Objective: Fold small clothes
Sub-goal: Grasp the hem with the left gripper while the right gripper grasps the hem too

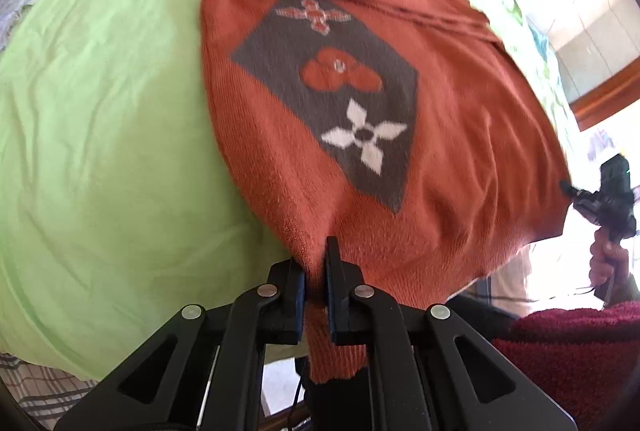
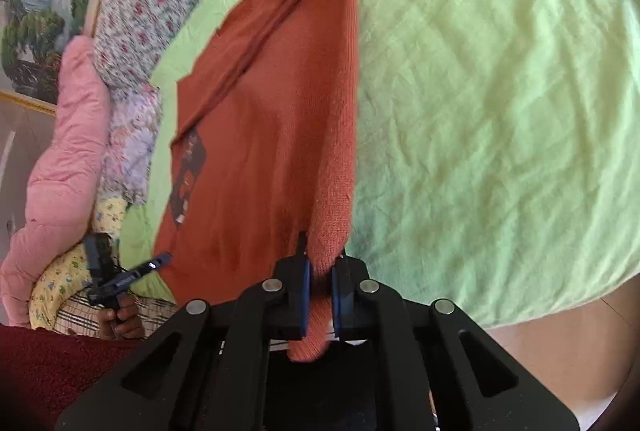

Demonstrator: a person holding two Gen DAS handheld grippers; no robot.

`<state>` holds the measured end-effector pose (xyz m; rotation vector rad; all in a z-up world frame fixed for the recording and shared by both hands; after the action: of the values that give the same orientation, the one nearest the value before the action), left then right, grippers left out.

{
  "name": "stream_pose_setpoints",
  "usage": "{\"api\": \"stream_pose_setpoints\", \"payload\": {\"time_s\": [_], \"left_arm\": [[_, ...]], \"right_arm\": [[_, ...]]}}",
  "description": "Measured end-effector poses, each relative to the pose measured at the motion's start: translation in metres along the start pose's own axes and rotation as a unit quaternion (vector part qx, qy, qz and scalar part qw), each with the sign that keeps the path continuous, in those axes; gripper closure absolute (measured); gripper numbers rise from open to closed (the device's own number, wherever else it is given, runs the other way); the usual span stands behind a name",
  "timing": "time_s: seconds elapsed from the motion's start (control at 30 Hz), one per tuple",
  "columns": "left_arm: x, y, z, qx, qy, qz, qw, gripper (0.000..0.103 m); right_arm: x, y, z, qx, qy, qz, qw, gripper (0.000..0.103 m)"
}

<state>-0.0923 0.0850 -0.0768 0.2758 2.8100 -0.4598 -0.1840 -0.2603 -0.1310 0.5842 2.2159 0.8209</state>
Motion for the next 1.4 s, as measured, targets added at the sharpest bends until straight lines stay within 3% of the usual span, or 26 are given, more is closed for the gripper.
{"api": "stream_pose_setpoints", "payload": {"time_s": [0.07, 0.1, 0.13, 0.2, 0.27, 0.37, 0.4, 0.43, 0.47, 0.5, 0.57, 0.73, 0.87, 0.97, 1.13, 1.4], "left_arm": [[0.005, 0.004, 0.005, 0.004, 0.012, -0.009, 0.9999, 0.079], [0.009, 0.007, 0.01, 0.005, 0.025, -0.018, 0.9995, 0.054], [0.012, 0.012, 0.016, 0.001, 0.04, -0.028, 0.9988, 0.038], [0.015, 0.011, 0.019, 0.003, 0.039, -0.033, 0.9987, 0.036], [0.017, 0.007, 0.019, 0.003, 0.038, -0.022, 0.999, 0.032], [0.017, -0.003, 0.024, -0.009, 0.026, -0.009, 0.9996, 0.04], [0.018, -0.005, 0.023, -0.022, 0.016, 0.001, 0.9996, 0.057], [0.019, -0.007, 0.022, -0.028, 0.011, 0.007, 0.9995, 0.085], [0.02, -0.008, 0.02, -0.019, 0.009, 0.008, 0.9997, 0.099], [0.019, -0.007, 0.016, -0.001, 0.007, 0.0, 1.0, 0.098], [0.021, -0.008, 0.009, -0.002, -0.011, 0.006, 0.9999, 0.098], [0.019, -0.012, 0.008, 0.001, -0.012, -0.002, 0.9999, 0.099], [0.004, -0.022, -0.022, 0.025, -0.055, -0.005, 0.9982, 0.098], [-0.016, -0.021, -0.036, 0.036, -0.079, -0.018, 0.996, 0.098], [-0.066, -0.012, -0.057, 0.041, -0.129, -0.034, 0.9902, 0.099], [-0.169, 0.014, -0.076, 0.039, -0.197, -0.049, 0.9784, 0.099]], "right_arm": [[-0.003, -0.005, -0.017, -0.012, -0.014, 0.002, 1.0, 0.094], [-0.005, -0.006, -0.021, -0.014, -0.012, -0.001, 1.0, 0.094], [-0.007, -0.008, -0.022, -0.014, -0.006, -0.003, 1.0, 0.094], [-0.01, -0.013, -0.017, -0.004, 0.002, 0.004, 1.0, 0.087], [-0.008, -0.02, -0.005, 0.018, 0.022, 0.016, 0.999, 0.069], [-0.001, -0.027, -0.002, 0.001, 0.016, 0.023, 1.0, 0.068], [0.0, -0.027, -0.002, -0.005, 0.017, 0.023, 1.0, 0.068], [0.001, -0.026, -0.002, -0.008, 0.021, 0.02, 1.0, 0.069], [0.001, -0.024, -0.002, -0.003, 0.023, 0.014, 1.0, 0.084], [0.001, -0.022, -0.003, 0.0, 0.03, 0.009, 1.0, 0.097], [0.0, -0.015, -0.01, 0.003, 0.031, -0.001, 1.0, 0.096], [-0.002, -0.013, -0.013, 0.007, 0.034, -0.003, 0.999, 0.096], [-0.016, 0.013, -0.031, -0.056, -0.014, 0.002, 0.998, 0.096], [-0.034, 0.025, -0.034, -0.08, -0.034, 0.003, 0.996, 0.096], [-0.079, 0.049, -0.034, -0.108, -0.056, -0.016, 0.992, 0.096], [-0.167, 0.07, -0.016, -0.114, -0.096, -0.031, 0.988, 0.096]]}}
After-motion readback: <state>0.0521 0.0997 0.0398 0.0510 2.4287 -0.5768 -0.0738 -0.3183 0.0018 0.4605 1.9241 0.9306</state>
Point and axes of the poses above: each gripper's, at about its wrist camera, not at the fingertips, and z roughly the way its jaws point, y to its left, x to its underside, the point moved 2 cm from there along z, roughly the way its jaws point, and after that the axes turned 3 degrees about -y, right-handed, at the moved point
